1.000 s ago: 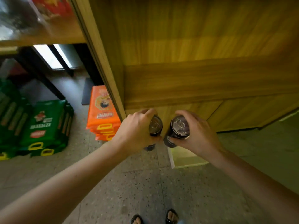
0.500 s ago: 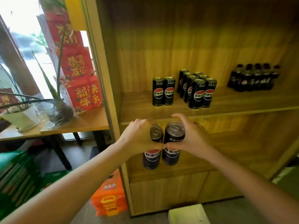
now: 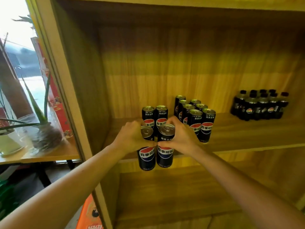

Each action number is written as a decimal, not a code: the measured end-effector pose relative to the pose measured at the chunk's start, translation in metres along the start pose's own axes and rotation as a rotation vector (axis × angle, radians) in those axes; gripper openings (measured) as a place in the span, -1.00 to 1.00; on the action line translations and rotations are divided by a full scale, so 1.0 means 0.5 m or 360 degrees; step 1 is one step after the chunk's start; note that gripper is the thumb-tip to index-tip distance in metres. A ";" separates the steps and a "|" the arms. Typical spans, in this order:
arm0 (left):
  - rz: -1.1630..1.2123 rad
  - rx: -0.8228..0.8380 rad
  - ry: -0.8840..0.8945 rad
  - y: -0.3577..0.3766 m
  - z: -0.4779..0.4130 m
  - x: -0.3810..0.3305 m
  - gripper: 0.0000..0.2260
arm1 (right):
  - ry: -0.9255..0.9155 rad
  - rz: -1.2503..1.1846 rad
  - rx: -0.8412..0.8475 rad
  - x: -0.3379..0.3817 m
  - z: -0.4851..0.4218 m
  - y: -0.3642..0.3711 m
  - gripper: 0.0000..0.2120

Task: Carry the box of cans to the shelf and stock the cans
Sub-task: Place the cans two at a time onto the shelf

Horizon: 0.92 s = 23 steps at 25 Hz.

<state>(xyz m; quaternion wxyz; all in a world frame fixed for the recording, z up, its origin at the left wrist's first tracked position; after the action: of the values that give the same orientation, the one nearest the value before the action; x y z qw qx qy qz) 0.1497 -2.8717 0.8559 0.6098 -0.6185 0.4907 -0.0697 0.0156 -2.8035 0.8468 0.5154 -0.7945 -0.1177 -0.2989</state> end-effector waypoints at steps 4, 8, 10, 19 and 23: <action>-0.0061 -0.0124 -0.0128 0.011 -0.095 0.035 -0.50 | -0.0026 0.0039 0.0028 -0.039 -0.102 0.006 -0.40; -0.0043 -0.0162 -0.0199 0.030 -0.154 0.072 -0.41 | -0.0045 0.0059 0.0068 -0.065 -0.169 0.029 -0.38; -0.0021 -0.0155 -0.0210 0.038 -0.174 0.085 -0.41 | -0.0066 0.0012 0.0080 -0.074 -0.190 0.038 -0.41; 0.0085 -0.0218 -0.0073 0.058 -0.202 0.081 -0.26 | -0.0114 -0.0047 0.0101 -0.102 -0.221 0.053 -0.40; 0.0246 -0.0440 -0.0155 0.073 -0.173 0.117 -0.31 | -0.0020 -0.0287 0.0091 -0.125 -0.200 0.078 -0.25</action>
<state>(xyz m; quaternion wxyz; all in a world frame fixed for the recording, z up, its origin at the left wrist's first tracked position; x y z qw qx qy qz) 0.1013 -2.9634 0.8170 0.5456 -0.6595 0.5115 0.0757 -0.0499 -2.9021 0.8094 0.5083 -0.7674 -0.2003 -0.3356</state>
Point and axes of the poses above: each hand's wrist, its own z-axis away from the middle knuckle, its own y-axis out of the palm, x = y × z, the point moved 6 cm from there along -z, towards the middle knuckle, and after that the axes turned 5 degrees about y, right-handed, at the moved point
